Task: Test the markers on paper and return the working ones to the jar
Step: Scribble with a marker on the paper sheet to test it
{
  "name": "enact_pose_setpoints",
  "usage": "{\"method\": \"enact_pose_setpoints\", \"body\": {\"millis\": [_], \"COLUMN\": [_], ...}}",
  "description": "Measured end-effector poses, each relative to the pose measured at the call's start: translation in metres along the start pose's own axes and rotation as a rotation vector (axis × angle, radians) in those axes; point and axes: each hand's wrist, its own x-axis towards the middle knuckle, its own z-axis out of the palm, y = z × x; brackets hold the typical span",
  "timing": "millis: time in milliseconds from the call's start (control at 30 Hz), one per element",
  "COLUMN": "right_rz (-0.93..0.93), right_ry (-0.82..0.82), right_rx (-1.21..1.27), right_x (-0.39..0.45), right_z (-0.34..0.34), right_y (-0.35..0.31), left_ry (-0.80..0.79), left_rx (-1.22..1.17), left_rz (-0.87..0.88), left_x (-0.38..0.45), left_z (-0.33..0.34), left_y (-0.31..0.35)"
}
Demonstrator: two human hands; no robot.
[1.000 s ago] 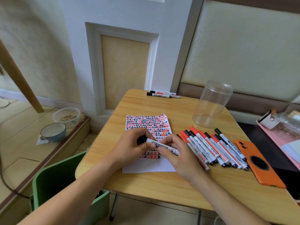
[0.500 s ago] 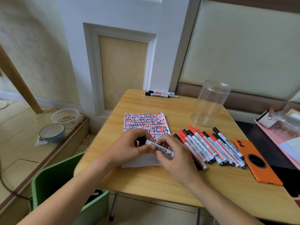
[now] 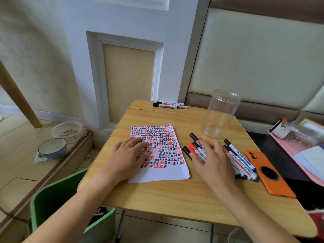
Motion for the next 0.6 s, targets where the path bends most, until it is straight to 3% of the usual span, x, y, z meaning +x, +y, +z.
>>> {"method": "enact_pose_setpoints", "body": {"millis": [233,600], "right_rz": [-0.038,-0.020], "right_ry": [0.070,0.034], "right_rx": [-0.241,-0.273], "right_x": [-0.011,-0.009], "right_z": [0.008,0.006], "right_y": [0.001,-0.001], "left_ry": [-0.003,0.025], "left_rx": [-0.007,-0.033], "left_rz": [-0.001,0.002], "left_x": [-0.002,-0.001], "left_z": [-0.003,-0.005], "left_y": [0.002,0.004]}}
